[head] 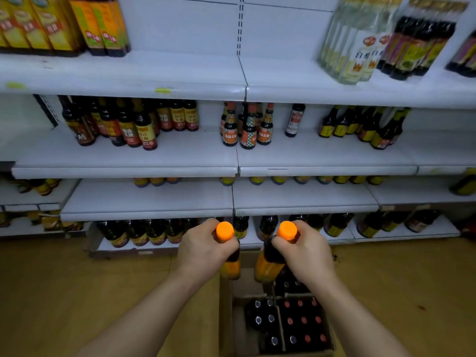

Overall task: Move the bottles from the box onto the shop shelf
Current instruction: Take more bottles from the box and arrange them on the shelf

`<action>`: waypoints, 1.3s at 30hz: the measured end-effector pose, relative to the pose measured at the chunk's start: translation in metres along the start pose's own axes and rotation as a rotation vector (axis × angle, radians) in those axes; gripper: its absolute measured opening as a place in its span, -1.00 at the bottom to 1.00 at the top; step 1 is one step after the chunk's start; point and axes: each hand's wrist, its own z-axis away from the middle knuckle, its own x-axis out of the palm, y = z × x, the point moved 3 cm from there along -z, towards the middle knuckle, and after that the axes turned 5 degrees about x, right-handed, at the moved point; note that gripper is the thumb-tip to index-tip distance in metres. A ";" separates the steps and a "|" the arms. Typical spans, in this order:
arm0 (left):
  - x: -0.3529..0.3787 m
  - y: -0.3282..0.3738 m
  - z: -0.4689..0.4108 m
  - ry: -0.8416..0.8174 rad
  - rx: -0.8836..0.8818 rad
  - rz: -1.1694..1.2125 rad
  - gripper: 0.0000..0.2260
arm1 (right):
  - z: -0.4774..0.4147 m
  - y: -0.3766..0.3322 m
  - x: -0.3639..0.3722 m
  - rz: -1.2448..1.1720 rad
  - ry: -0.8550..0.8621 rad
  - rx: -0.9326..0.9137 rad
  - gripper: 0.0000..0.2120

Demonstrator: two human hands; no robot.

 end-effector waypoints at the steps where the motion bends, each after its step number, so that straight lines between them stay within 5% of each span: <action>1: -0.009 -0.002 -0.004 0.002 0.006 0.007 -0.74 | 0.000 -0.010 0.002 -0.016 0.001 -0.005 -0.79; 15: -0.141 -0.019 -0.044 0.111 0.116 0.016 -0.68 | 0.020 -0.150 0.038 0.038 0.116 -0.131 -0.71; 39: -0.297 -0.003 -0.095 0.383 0.246 0.014 -0.64 | 0.009 -0.336 0.049 0.051 0.069 -0.487 -0.65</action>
